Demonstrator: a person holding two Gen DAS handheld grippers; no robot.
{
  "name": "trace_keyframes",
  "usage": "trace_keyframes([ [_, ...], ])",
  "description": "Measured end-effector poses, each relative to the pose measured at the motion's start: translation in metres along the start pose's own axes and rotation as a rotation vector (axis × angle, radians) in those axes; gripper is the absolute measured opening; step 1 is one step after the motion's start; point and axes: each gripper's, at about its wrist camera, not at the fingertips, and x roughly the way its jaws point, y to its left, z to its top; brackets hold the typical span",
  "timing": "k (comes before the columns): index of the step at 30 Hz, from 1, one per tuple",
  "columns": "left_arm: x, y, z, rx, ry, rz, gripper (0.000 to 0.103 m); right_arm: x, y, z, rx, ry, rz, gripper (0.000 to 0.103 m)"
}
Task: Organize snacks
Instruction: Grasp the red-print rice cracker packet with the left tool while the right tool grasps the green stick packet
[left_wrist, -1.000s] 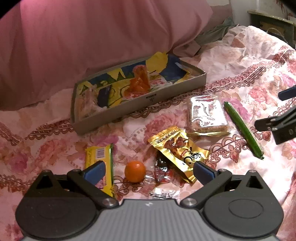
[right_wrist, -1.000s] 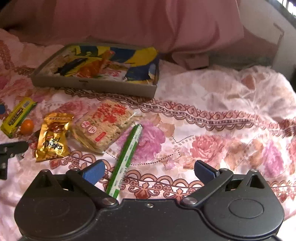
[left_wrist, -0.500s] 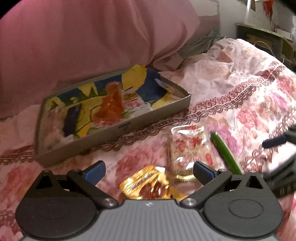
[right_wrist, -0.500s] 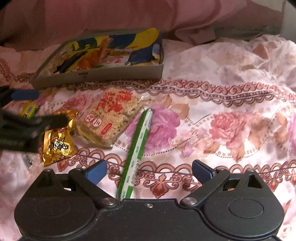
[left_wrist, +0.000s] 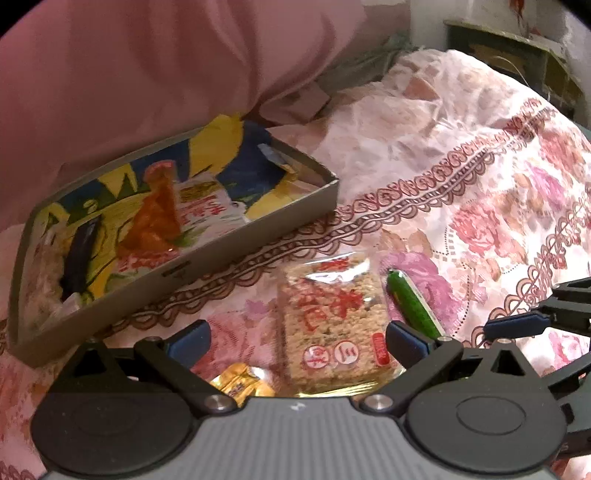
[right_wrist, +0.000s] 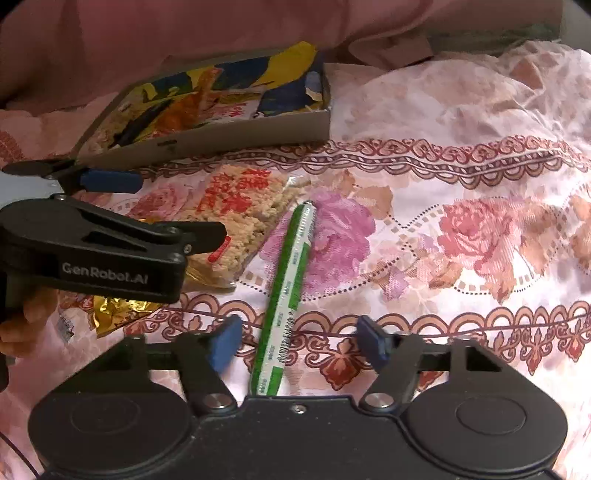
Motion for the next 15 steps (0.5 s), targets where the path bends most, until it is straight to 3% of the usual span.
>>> trace_keyframes([
  [6, 0.008, -0.003, 0.0, 0.008, 0.028, -0.021, 0.096, -0.002, -0.008, 0.0, 0.048, -0.012, 0.006, 0.042],
  [15, 0.022, -0.012, 0.006, -0.006, 0.067, -0.047, 0.092, 0.005, -0.004, 0.0, 0.031, -0.008, 0.002, 0.043],
])
